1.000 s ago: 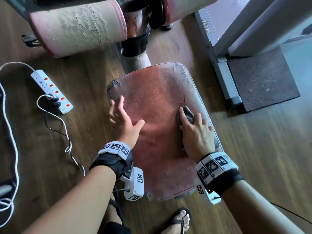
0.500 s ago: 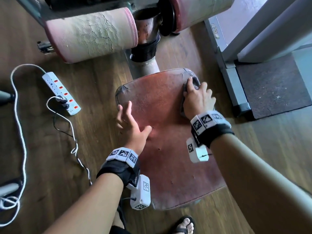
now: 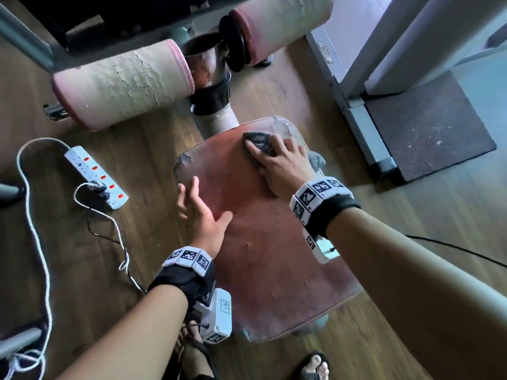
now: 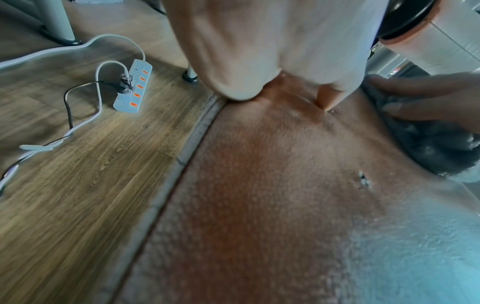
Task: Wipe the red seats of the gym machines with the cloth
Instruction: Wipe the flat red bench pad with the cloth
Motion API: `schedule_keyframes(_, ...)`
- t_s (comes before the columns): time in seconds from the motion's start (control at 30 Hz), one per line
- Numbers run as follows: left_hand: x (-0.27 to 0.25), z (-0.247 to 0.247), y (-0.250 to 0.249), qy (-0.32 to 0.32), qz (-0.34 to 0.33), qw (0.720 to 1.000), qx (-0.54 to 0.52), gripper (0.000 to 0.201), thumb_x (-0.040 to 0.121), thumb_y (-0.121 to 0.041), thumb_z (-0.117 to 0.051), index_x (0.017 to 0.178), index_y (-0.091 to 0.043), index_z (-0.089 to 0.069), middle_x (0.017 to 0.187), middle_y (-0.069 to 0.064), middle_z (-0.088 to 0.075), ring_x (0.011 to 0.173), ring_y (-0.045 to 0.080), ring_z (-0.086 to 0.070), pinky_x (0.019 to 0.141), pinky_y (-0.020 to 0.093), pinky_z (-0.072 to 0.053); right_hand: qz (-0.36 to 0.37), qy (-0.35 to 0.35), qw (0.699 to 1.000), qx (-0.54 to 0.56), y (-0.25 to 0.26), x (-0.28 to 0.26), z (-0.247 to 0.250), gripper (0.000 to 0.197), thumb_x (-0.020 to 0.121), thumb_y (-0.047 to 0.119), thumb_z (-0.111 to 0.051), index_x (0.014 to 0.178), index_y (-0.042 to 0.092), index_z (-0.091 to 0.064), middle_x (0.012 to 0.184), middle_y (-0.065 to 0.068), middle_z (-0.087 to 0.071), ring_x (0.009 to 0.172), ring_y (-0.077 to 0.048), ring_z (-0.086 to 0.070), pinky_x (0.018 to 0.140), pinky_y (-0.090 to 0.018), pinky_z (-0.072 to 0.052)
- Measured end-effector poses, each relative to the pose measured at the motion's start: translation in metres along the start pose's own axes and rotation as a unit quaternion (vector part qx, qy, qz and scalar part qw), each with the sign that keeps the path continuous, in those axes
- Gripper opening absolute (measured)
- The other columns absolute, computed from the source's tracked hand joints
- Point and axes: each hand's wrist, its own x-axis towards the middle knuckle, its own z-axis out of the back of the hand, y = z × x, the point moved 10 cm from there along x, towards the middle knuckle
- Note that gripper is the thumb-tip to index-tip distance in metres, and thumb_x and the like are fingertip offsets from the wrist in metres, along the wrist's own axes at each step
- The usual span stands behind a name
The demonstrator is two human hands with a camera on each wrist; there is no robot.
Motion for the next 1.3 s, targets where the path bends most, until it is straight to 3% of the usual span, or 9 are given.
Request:
schedule_keyframes(0.1,0.002,0.0,0.002,0.008,0.003,1.0,0.019,0.103,0.077,-0.021,-0.076,0.154,-0.028,-0.009,0.158,0.01,0.005,0.146,0.026,-0.007,0.118,0.044,-0.017,-0.016,-0.018,0.997,0.078,-0.009,-0.045,0.005,0.071,0.095,0.046,-0.048,0.148,0.05,-0.002,0.159,0.002,-0.01,0.145,-0.034,-0.006,0.117,-0.05,-0.009)
schedule_keyframes(0.3,0.0,0.001,-0.001,0.027,0.023,0.999,0.019,0.101,0.078,-0.021,-0.075,0.153,-0.03,-0.008,0.159,0.009,0.005,0.143,0.029,-0.012,0.116,0.046,-0.019,-0.358,0.004,0.894,0.268,-0.08,-0.166,-0.049,0.08,0.093,0.054,-0.046,0.151,0.04,0.006,0.161,-0.011,0.005,0.147,-0.034,0.009,0.118,-0.047,-0.002)
schedule_keyframes(0.47,-0.001,0.002,-0.013,0.053,0.056,0.997,-0.024,0.104,0.067,-0.037,-0.066,0.153,-0.024,-0.01,0.159,0.009,0.006,0.144,0.02,-0.008,0.115,0.04,-0.008,-0.375,0.042,0.891,0.252,-0.07,-0.195,-0.088,0.091,0.088,0.067,-0.042,0.151,0.033,0.015,0.159,-0.005,0.02,0.145,-0.024,0.022,0.118,-0.043,0.011)
schedule_keyframes(0.6,0.0,0.011,-0.023,0.014,0.081,0.996,0.039,0.082,0.081,-0.032,-0.068,0.148,-0.025,-0.021,0.154,0.01,-0.006,0.14,0.035,-0.017,0.116,0.052,-0.01,-0.387,0.055,0.883,0.26,-0.073,-0.192,-0.092,0.093,0.086,0.069,-0.044,0.151,0.036,0.014,0.158,-0.001,0.016,0.145,-0.022,0.02,0.117,-0.042,0.012)
schedule_keyframes(0.73,0.009,0.001,-0.094,0.011,-0.102,0.994,0.028,0.067,0.075,-0.048,-0.055,0.136,-0.033,-0.032,0.15,0.005,-0.012,0.135,0.036,-0.023,0.114,0.051,-0.021,-0.396,0.056,0.877,0.265,-0.073,-0.192,-0.092,0.093,0.086,0.069,-0.045,0.15,0.038,0.014,0.158,0.001,0.016,0.145,-0.022,0.018,0.116,-0.041,0.012)
schedule_keyframes(0.8,0.0,-0.027,-0.145,0.098,-0.27,0.952,0.107,0.064,0.08,-0.049,-0.055,0.14,-0.04,-0.034,0.156,0.001,-0.009,0.14,0.034,-0.014,0.116,0.046,-0.016,-0.397,0.06,0.875,0.27,-0.073,-0.191,-0.093,0.092,0.085,0.069,-0.045,0.149,0.039,0.015,0.158,0.002,0.018,0.144,-0.022,0.019,0.116,-0.041,0.013)
schedule_keyframes(0.9,-0.026,-0.078,-0.181,0.215,-0.462,0.8,0.317,0.065,0.092,-0.05,-0.051,0.15,-0.045,-0.022,0.163,-0.003,0.003,0.148,0.032,0.003,0.12,0.049,-0.007,-0.4,0.059,0.874,0.267,-0.074,-0.192,-0.093,0.092,0.085,0.069,-0.045,0.148,0.041,0.016,0.157,0.003,0.019,0.145,-0.021,0.019,0.116,-0.041,0.013)
schedule_keyframes(1.0,-0.02,-0.103,-0.167,0.245,-0.505,0.694,0.452,0.063,0.099,-0.049,-0.039,0.153,-0.045,-0.006,0.163,-0.006,0.012,0.149,0.034,0.012,0.12,0.052,0.0,-0.405,0.059,0.872,0.27,-0.073,-0.192,-0.094,0.091,0.086,0.069,-0.045,0.148,0.041,0.016,0.157,0.004,0.019,0.144,-0.021,0.019,0.116,-0.042,0.012)
schedule_keyframes(1.3,0.043,-0.116,-0.184,0.222,-0.461,0.722,0.465,0.061,0.101,-0.051,-0.032,0.15,-0.05,0.004,0.163,-0.011,0.006,0.148,0.033,-0.007,0.119,0.051,-0.008,-0.406,0.058,0.869,0.277,-0.073,-0.193,-0.094,0.09,0.087,0.066,-0.045,0.147,0.043,0.017,0.155,0.01,0.024,0.143,-0.018,0.023,0.116,-0.042,0.014)
